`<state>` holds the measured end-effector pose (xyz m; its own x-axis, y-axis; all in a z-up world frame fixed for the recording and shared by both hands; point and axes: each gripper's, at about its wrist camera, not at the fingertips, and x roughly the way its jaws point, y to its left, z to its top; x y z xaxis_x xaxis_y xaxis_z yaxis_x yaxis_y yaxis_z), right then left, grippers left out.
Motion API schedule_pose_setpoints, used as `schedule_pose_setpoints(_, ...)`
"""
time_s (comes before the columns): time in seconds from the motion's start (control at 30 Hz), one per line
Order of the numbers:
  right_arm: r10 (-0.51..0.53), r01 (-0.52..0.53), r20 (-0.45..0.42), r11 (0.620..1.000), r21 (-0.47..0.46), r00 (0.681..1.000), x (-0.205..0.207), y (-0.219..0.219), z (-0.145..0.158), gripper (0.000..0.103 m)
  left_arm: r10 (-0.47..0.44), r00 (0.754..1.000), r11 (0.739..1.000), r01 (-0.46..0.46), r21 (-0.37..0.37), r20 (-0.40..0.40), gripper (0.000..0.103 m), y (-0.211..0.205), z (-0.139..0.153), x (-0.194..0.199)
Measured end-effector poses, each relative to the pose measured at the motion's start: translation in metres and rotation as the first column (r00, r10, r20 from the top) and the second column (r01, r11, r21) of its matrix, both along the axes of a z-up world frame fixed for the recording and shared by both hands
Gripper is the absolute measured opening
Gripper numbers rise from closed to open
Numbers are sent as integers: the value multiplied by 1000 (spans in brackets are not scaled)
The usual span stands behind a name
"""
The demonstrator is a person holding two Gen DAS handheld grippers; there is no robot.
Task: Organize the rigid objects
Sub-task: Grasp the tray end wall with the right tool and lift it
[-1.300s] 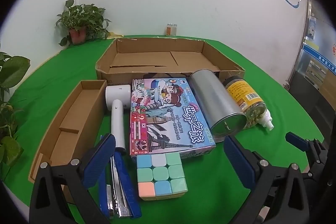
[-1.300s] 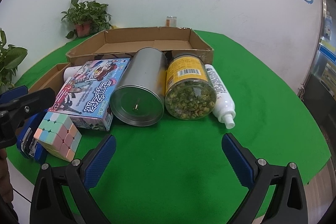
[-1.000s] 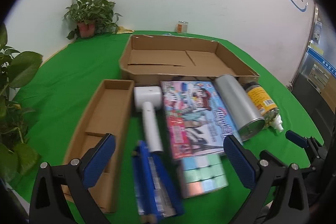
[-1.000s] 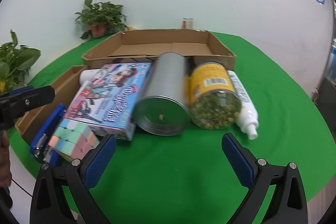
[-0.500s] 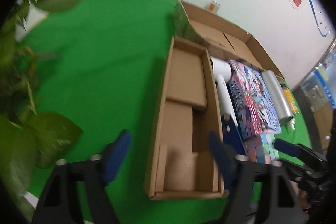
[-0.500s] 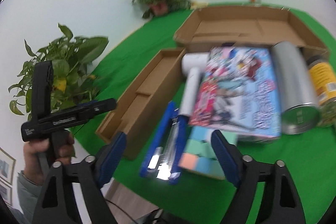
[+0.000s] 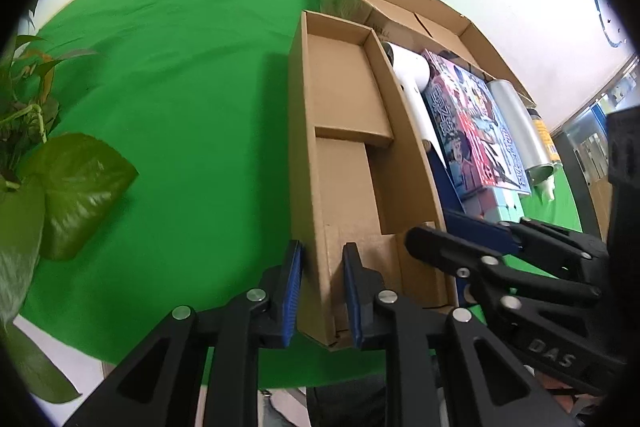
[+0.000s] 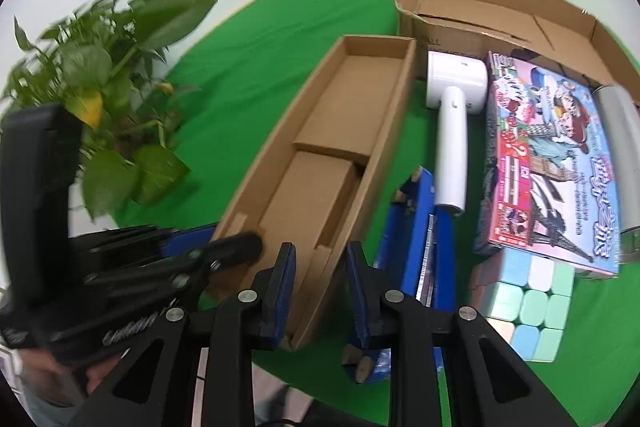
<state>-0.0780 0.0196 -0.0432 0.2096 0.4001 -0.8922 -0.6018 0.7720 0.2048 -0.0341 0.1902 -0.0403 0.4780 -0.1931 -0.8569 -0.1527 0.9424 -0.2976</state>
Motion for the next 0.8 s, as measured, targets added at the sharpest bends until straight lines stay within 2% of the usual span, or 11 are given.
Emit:
schedule_pose_setpoints(0.07, -2, 0, -47, 1000, -29, 999, -1, 8, -12, 24, 3, 1000, 1000, -3, 6, -9, 19, -3, 0, 2)
schedule_pose_setpoints(0.13, 6, -8, -35, 999, -50, 999, -4, 17, -17, 25, -2, 1000, 1000, 2, 25, -24, 19, -6, -1, 4)
schedule_pose_setpoints(0.43, 14, -15, -17, 998, -65, 1000, -12, 31, -25, 25, 5, 997, 998, -9, -54, -78, 22, -1, -15, 7)
schedule_pose_setpoints(0.57, 22, -24, -23, 999, -46, 999, -9, 15, -22, 24, -2, 997, 1000, 0, -23, -74, 22, -5, -14, 7)
schedule_pose_setpoints(0.8, 32, -33, -53, 999, -14, 998, 0, -13, -14, 23, 51, 996, 999, -50, 8, -70, 21, -12, -11, 3)
